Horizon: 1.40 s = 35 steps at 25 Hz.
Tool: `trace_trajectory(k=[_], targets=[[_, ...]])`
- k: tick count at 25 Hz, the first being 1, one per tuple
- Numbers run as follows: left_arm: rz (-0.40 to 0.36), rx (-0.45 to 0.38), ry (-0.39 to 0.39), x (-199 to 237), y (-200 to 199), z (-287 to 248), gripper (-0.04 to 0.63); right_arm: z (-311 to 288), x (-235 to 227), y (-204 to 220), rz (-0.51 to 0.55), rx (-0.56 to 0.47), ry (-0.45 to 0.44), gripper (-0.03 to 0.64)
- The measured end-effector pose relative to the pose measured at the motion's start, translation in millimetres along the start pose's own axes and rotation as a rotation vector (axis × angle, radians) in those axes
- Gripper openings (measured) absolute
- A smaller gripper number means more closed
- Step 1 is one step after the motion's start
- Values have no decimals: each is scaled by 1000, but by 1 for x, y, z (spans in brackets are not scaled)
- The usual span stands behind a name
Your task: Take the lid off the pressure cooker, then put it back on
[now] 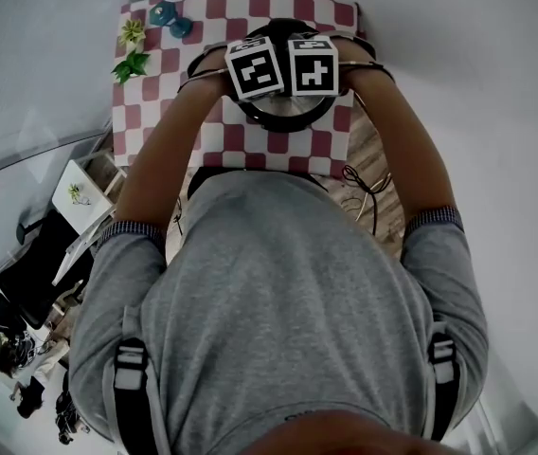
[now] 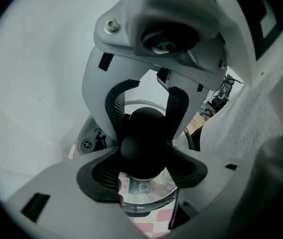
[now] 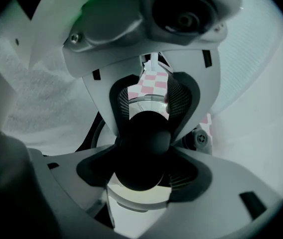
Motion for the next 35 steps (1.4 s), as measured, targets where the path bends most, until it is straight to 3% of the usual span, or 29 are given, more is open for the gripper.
trace_trajectory(k=[8, 12, 16, 20, 27, 31, 35], targets=[[5, -49, -15, -2, 5, 1, 307, 1, 0, 2, 3, -13, 15, 333], [17, -84, -62, -3, 15, -1, 325, 2, 3, 4, 0, -26, 91, 353], [41, -158, -123, -3, 25, 16, 330, 18, 16, 7, -35, -103, 172, 351], [66, -288, -214, -11, 34, 47, 330, 46, 34, 3, -92, -274, 315, 348], [189, -655, -365, -41, 56, 108, 328, 78, 88, -14, -214, -721, 620, 310], [256, -820, -395, -64, 76, 132, 308, 70, 123, -26, -285, -898, 708, 284], [256, -897, -400, -96, 98, 147, 291, 50, 158, -38, -336, -1005, 750, 277]])
Point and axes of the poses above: the fingertips, and each gripper's own axes: z backward along the fingers, x to its left, y out of its underside, the point moved 8 cm from there along z, backward along the fingers, and after that the axes turned 12 degrees about -y, right-handed, at the moved point
